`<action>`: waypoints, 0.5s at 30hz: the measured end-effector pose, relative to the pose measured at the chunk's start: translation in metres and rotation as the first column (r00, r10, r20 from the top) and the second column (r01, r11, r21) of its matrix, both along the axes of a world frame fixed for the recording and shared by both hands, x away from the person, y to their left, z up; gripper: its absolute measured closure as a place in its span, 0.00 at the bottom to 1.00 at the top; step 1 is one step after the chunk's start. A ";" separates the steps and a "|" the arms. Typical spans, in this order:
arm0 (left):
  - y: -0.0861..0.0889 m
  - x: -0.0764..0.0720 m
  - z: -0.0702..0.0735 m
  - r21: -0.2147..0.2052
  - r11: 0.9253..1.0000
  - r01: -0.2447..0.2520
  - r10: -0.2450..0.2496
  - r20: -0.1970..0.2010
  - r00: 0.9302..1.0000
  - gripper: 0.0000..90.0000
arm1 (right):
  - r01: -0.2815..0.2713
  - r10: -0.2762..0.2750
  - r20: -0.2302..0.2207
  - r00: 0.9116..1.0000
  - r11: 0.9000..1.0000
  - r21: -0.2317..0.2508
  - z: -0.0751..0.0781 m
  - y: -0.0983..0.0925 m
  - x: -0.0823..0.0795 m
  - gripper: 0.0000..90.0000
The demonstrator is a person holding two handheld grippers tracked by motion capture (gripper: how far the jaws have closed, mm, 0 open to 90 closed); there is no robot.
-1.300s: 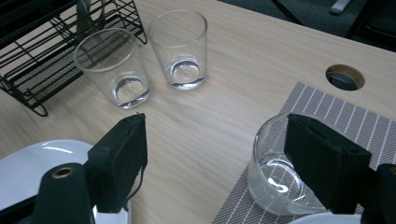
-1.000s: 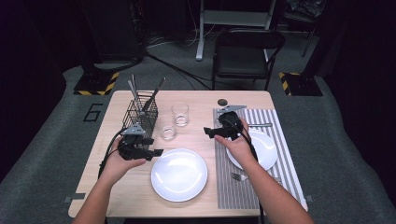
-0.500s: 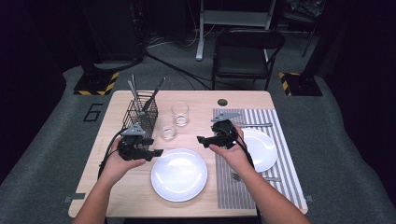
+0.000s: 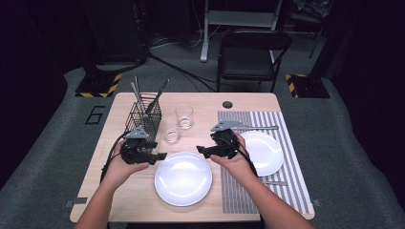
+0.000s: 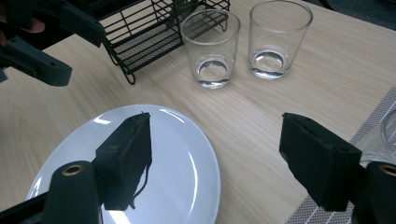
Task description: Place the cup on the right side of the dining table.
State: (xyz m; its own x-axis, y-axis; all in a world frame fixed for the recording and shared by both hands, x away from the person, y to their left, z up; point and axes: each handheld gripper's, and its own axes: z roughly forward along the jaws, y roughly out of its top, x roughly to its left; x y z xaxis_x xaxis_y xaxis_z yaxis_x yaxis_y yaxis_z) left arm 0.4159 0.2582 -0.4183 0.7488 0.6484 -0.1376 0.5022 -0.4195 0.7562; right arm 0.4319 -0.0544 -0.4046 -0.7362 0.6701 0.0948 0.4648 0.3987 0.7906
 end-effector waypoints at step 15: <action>-0.001 0.000 -0.002 0.007 1.000 0.002 -0.002 0.004 1.000 0.37 | -0.038 0.038 -0.014 0.999 0.999 -0.007 -0.018 0.003 -0.018 0.30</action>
